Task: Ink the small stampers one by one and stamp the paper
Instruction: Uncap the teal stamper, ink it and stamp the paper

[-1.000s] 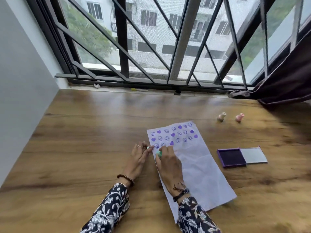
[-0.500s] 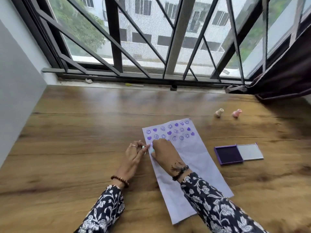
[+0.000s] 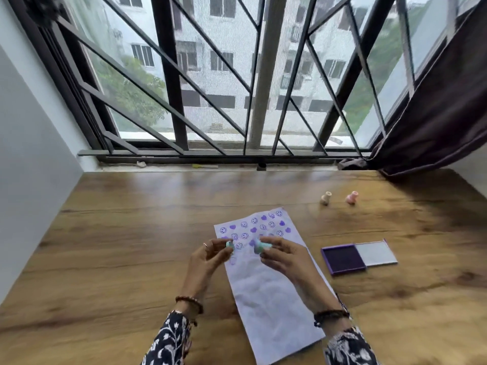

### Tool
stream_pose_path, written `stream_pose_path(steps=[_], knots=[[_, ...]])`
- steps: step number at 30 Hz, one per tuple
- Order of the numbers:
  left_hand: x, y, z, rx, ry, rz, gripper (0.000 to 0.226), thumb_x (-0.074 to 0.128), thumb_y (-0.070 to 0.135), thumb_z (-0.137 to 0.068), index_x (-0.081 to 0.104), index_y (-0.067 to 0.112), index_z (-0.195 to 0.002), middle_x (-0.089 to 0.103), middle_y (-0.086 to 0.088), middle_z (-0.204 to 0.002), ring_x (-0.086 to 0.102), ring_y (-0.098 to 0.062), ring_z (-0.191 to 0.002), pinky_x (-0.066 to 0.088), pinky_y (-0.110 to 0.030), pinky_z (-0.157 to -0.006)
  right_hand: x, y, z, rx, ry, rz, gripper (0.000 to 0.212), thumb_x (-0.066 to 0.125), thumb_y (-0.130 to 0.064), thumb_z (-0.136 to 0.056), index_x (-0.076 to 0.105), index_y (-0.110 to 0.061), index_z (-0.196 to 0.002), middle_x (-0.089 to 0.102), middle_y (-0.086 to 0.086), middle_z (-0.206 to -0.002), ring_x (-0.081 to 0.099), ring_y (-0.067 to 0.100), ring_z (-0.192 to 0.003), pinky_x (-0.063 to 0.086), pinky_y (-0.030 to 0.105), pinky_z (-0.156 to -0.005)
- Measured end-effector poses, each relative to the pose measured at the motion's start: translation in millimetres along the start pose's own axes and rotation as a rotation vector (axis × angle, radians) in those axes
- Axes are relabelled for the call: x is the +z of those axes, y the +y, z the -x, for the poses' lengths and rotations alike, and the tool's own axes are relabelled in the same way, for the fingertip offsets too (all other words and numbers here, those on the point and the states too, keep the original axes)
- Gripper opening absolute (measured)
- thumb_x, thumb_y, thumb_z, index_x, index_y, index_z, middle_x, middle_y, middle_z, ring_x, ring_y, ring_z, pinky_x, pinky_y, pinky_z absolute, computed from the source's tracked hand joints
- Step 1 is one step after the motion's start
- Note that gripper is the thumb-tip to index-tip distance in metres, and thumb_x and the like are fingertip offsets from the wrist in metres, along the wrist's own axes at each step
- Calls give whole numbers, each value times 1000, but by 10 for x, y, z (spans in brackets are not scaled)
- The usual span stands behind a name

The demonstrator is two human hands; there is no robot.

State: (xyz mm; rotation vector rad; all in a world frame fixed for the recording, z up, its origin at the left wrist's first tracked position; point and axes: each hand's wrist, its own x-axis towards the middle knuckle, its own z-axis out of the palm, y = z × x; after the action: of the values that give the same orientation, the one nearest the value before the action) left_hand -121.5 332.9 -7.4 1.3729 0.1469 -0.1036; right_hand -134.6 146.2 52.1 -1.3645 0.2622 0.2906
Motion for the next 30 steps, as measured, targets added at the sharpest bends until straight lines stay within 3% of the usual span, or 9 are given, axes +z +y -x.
stream_pose_path(steps=[2,6,13,16,18,20,24,27,30], knots=[[173,69,29,-20,-35,57,14,67,7,-69,70,17,-78,75,5,-74,67,-9,-71,57,-19,-69,-40,-47,74,-39,2,19,22,64,-2,-82,69,-7,-102,74,6,-93,70,15,-83,58,19,-71],[428,176,82,-3,-6,58,16,65,-2,-75,70,12,-81,72,-1,-75,66,-7,-67,55,-15,-62,-171,-131,134,-66,-11,-4,17,64,-1,-81,71,-11,-92,75,1,-83,70,12,-76,58,18,-69],[932,144,132,-18,-158,-231,13,70,0,-73,68,12,-80,68,-3,-76,65,-3,-69,51,-17,-68,-719,-225,149,-21,146,-97,19,63,6,-79,68,-8,-91,74,1,-75,68,7,-66,55,14,-60],[1257,-13,102,65,-286,-454,16,75,9,-70,70,9,-86,67,-8,-108,62,-15,-100,48,-23,-87,-1086,-227,186,-70,356,222,14,70,-2,-76,71,-9,-88,73,-5,-68,67,2,-62,52,12,-54],[1461,-127,41,157,-408,-699,20,75,19,-71,71,13,-89,52,-7,-134,49,-15,-119,36,-17,-94,-1315,-257,185,-100,474,656,19,74,-14,-74,72,-9,-91,74,3,-80,68,11,-77,53,23,-66],[1640,-240,-29,200,-521,-882,24,73,29,-72,70,18,-93,31,-4,-149,31,-16,-133,25,-18,-102,-1472,-332,181,-106,458,913,23,73,-17,-73,72,-8,-94,73,11,-92,66,22,-89,49,30,-74],[1885,-404,-157,205,-615,-993,27,72,31,-73,69,20,-98,13,-8,-155,14,-20,-140,15,-22,-109,-1604,-592,182,-181,341,1120,18,68,-14,-75,71,-10,-92,71,13,-96,63,27,-93,47,36,-78],[1977,-468,-217,210,-613,-1011,29,73,31,-72,69,21,-99,18,-10,-154,13,-19,-141,14,-21,-109,-1674,-796,180,-352,323,1158,14,66,-13,-79,70,-11,-93,67,10,-97,61,24,-90,50,37,-80],[1990,-508,-235,216,-591,-1010,28,74,32,-71,69,23,-97,22,-8,-153,13,-18,-141,13,-20,-108,-1665,-895,172,-539,349,1189,14,65,-15,-82,68,-14,-96,65,4,-97,59,17,-82,47,26,-72]])
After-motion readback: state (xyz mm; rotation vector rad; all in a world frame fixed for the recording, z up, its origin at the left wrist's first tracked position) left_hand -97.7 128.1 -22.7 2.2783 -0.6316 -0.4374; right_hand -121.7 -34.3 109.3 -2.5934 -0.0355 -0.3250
